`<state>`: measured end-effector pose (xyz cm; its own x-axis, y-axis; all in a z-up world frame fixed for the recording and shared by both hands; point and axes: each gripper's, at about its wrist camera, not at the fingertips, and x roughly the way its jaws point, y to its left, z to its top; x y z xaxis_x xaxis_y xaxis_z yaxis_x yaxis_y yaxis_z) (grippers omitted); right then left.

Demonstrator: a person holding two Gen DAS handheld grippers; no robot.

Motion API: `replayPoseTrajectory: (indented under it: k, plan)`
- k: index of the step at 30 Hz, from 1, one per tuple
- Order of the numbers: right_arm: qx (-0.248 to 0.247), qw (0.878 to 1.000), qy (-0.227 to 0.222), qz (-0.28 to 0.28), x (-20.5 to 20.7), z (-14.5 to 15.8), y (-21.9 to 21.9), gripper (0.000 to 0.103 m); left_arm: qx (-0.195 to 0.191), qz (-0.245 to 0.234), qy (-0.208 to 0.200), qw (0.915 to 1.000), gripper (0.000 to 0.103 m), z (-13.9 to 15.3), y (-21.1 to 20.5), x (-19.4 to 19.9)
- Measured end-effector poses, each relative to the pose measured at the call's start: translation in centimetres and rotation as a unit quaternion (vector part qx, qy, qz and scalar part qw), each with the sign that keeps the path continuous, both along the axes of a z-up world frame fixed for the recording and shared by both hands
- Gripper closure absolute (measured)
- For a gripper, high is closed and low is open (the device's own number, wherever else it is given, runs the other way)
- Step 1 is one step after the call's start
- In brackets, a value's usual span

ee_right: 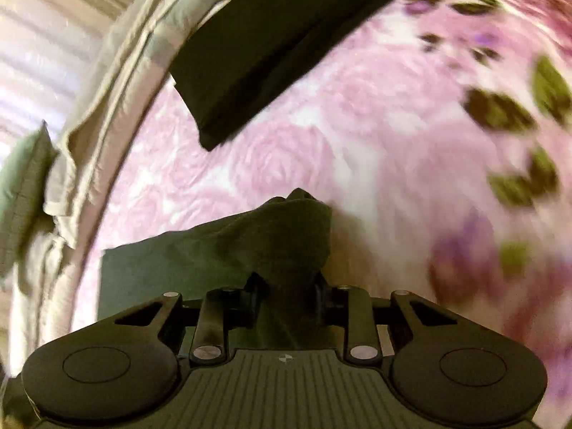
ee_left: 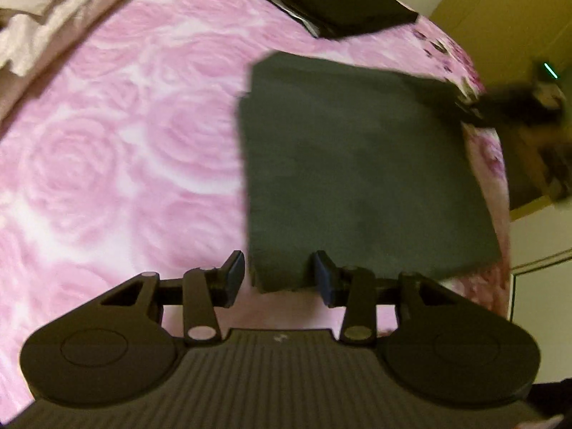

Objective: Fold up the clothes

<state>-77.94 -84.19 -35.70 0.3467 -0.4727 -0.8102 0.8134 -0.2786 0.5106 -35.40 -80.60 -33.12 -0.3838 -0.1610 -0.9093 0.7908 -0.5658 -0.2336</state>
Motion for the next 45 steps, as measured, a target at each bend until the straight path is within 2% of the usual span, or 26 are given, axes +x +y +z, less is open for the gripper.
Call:
replayPoseTrajectory:
  k: [2,3,8,9,11,14,17,20,21,22,23,25,27,29,30,31,33,34,35,36,37,38,39,40,43,45]
  plan:
    - [-0.002,1.000,0.017,0.016,0.7,0.1,0.0,0.062,-0.006,0.002,-0.005,1.0000,0.066,0.5,0.8,-0.7]
    - [-0.010,1.000,0.021,0.007,0.8,0.5,1.1,0.059,-0.011,0.004,-0.002,0.9999,0.066,1.0,0.9,-0.6]
    - [-0.036,0.999,0.027,-0.019,3.7,2.9,8.4,0.058,-0.049,-0.017,0.025,0.9983,0.066,3.1,1.1,-0.8]
    - [-0.040,0.999,0.026,-0.016,4.7,3.4,10.0,0.058,-0.051,-0.030,0.022,0.9980,0.067,2.8,1.0,-1.3]
    - [-0.050,0.998,0.032,0.026,8.2,3.9,13.0,0.058,-0.054,-0.061,0.009,0.9966,0.068,1.8,0.8,-2.3]
    - [-0.038,0.995,0.048,0.078,12.6,2.1,16.4,0.058,-0.048,-0.103,-0.021,0.9933,0.067,-0.9,1.0,-3.2]
    - [-0.017,0.996,0.046,0.079,13.6,-0.5,18.0,0.058,-0.053,-0.108,-0.010,0.9927,0.064,-2.1,1.1,-2.7]
    - [-0.025,0.993,0.065,0.098,13.9,0.8,18.2,0.056,-0.059,-0.117,-0.010,0.9913,0.064,-1.6,1.2,-2.4]
    - [-0.029,0.990,0.081,0.108,14.2,1.6,18.3,0.050,-0.072,-0.126,-0.020,0.9892,0.065,-1.0,1.6,-2.3]
    - [-0.041,0.986,0.110,0.123,14.8,2.4,18.6,0.024,-0.088,-0.134,-0.031,0.9866,0.067,-0.4,2.2,-2.2]
    - [-0.054,0.978,0.142,0.140,15.5,3.2,19.0,0.007,-0.104,-0.142,-0.042,0.9834,0.066,0.2,2.7,-2.2]
    - [-0.082,0.950,0.224,0.202,17.6,4.3,19.5,0.007,-0.164,-0.195,-0.074,0.9643,0.063,1.3,5.0,-2.3]
    - [-0.095,0.915,0.285,0.268,19.7,3.9,19.7,0.007,-0.220,-0.262,-0.102,0.9340,0.056,1.5,7.8,-2.7]
    - [-0.110,0.871,0.346,0.331,21.9,2.9,19.8,0.007,-0.265,-0.319,-0.124,0.9015,0.050,0.8,10.1,-3.1]
    - [-0.115,0.849,0.371,0.359,22.7,2.1,19.7,0.007,-0.279,-0.339,-0.130,0.8891,0.049,0.2,10.9,-3.4]
    - [-0.120,0.826,0.393,0.386,23.4,1.2,19.7,0.008,-0.292,-0.355,-0.135,0.8777,0.049,-0.4,11.6,-3.6]
    - [-0.132,0.784,0.424,0.434,24.1,-0.9,19.9,0.022,-0.317,-0.386,-0.143,0.8544,0.048,-1.9,12.7,-4.1]
    - [-0.134,0.764,0.440,0.452,24.5,-2.0,19.9,0.024,-0.328,-0.401,-0.146,0.8430,0.045,-2.7,13.2,-4.4]
    - [-0.140,0.745,0.455,0.468,24.8,-2.8,19.9,0.024,-0.340,-0.410,-0.152,0.8324,0.044,-3.3,13.6,-4.6]
    - [-0.156,0.733,0.462,0.475,24.7,-3.1,20.0,0.024,-0.352,-0.419,-0.159,0.8217,0.041,-4.0,13.8,-4.8]
    - [-0.162,0.728,0.464,0.477,24.5,-3.2,19.9,0.026,-0.364,-0.427,-0.166,0.8108,0.038,-4.6,14.1,-5.1]
    - [-0.166,0.727,0.466,0.476,24.2,-3.0,19.7,0.049,-0.376,-0.436,-0.173,0.7995,0.038,-5.3,14.4,-5.3]
    - [-0.167,0.728,0.469,0.472,23.8,-2.7,19.5,0.055,-0.387,-0.444,-0.180,0.7880,0.038,-5.9,14.7,-5.5]
    - [-0.167,0.731,0.463,0.473,23.4,-2.4,19.2,0.057,-0.399,-0.452,-0.186,0.7761,0.038,-6.6,14.9,-5.7]
    - [-0.160,0.742,0.444,0.477,22.8,-1.3,18.5,0.061,-0.406,-0.456,-0.198,0.7669,0.037,-7.4,14.6,-6.4]
    - [-0.157,0.747,0.438,0.474,22.7,-0.5,18.3,0.062,-0.415,-0.462,-0.205,0.7560,0.037,-7.7,14.4,-6.7]
